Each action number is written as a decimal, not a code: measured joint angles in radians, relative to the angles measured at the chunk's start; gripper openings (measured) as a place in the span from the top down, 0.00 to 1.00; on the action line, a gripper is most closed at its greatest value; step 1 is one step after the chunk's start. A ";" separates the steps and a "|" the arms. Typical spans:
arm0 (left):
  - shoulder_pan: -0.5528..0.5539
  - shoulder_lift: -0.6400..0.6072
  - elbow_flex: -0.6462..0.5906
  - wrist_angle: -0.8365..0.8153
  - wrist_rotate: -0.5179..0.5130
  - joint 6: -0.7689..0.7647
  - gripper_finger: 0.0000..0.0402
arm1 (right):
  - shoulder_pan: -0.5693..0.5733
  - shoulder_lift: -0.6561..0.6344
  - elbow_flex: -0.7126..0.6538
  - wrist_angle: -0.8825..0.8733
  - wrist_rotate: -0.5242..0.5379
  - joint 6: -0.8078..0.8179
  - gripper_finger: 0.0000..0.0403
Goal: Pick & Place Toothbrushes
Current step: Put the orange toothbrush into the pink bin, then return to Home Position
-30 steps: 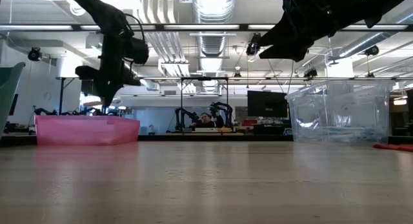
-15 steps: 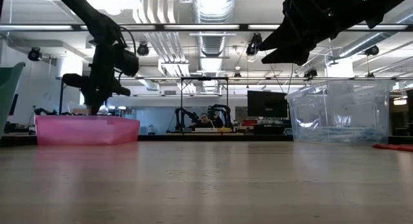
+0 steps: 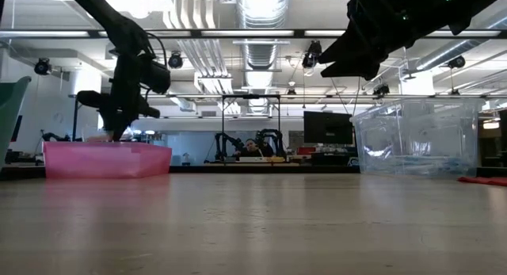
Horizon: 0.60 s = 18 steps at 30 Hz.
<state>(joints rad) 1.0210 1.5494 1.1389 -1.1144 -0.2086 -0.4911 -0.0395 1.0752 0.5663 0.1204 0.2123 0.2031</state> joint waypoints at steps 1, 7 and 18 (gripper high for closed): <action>0.000 0.000 0.000 0.000 0.000 0.000 0.87 | 0.000 0.000 0.000 0.000 0.000 0.000 0.30; 0.000 0.000 0.000 0.000 -0.001 0.000 0.82 | 0.000 0.000 0.000 -0.001 0.000 0.000 0.33; 0.000 -0.016 -0.001 -0.009 0.017 0.027 0.77 | -0.001 0.000 0.000 -0.001 0.000 -0.005 0.38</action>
<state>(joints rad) 1.0210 1.5338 1.1381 -1.1237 -0.1913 -0.4640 -0.0402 1.0752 0.5663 0.1198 0.2123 0.1978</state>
